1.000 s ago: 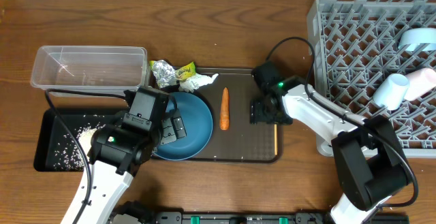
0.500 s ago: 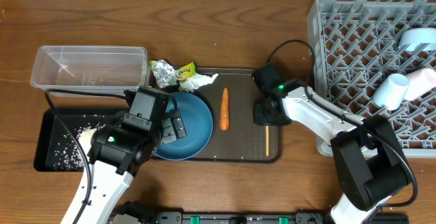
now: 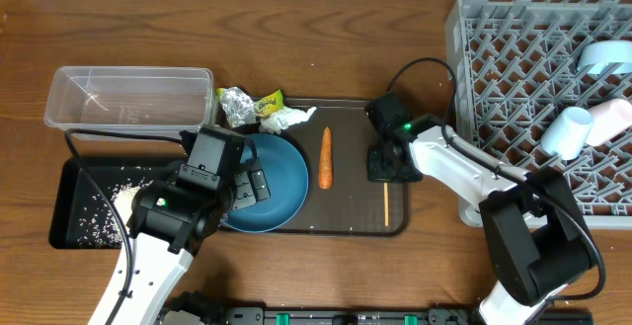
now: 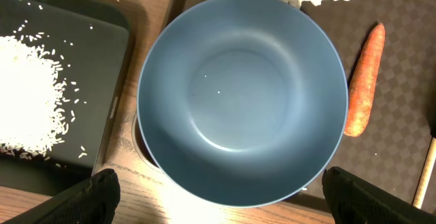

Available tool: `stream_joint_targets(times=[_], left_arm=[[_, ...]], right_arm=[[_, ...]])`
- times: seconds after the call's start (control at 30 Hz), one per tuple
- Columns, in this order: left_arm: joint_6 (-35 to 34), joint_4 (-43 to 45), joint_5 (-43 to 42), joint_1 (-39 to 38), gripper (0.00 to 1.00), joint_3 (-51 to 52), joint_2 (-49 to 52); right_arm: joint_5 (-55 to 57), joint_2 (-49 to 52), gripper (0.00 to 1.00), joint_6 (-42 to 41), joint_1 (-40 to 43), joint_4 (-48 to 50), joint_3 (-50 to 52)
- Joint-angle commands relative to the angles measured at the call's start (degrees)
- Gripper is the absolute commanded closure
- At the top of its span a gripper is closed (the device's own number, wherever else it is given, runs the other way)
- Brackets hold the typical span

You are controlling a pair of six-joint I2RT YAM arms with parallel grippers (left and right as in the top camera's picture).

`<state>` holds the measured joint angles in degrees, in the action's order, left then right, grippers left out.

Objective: Sort waste into correct bins and load items into the dishwasher rack
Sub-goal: 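Carry the chopstick with the right gripper and drop it in the rack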

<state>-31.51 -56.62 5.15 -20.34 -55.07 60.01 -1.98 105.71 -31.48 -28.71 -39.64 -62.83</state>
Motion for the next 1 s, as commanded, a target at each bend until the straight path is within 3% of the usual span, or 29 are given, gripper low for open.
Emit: stream_joint_targets(times=[0.0, 0.27, 0.47, 0.7, 0.97], left_arm=[[0.13, -0.15, 1.11, 0.17, 0.02, -0.66, -0.11], [0.13, -0.15, 1.11, 0.17, 0.02, -0.66, -0.11], [0.15, -0.15, 1.11, 0.17, 0.02, -0.66, -0.11], [0.13, -0.17, 1.11, 0.17, 0.02, -0.66, -0.11], [0.13, -0.15, 1.11, 0.17, 0.02, -0.66, -0.11]], right_arm=[[-3.10, -0.55, 0.99, 1.27, 1.51, -0.17, -2.60], [-4.92, -6.69, 0.99, 11.04, 9.70, -11.17, -17.90], [-5.20, -9.86, 0.99, 17.03, 20.81, -14.25, -27.50], [-6.86, -9.25, 0.99, 26.51, 30.03, -9.84, -28.83], [-6.84, -6.47, 0.99, 30.73, 33.20, -6.60, -28.83]])
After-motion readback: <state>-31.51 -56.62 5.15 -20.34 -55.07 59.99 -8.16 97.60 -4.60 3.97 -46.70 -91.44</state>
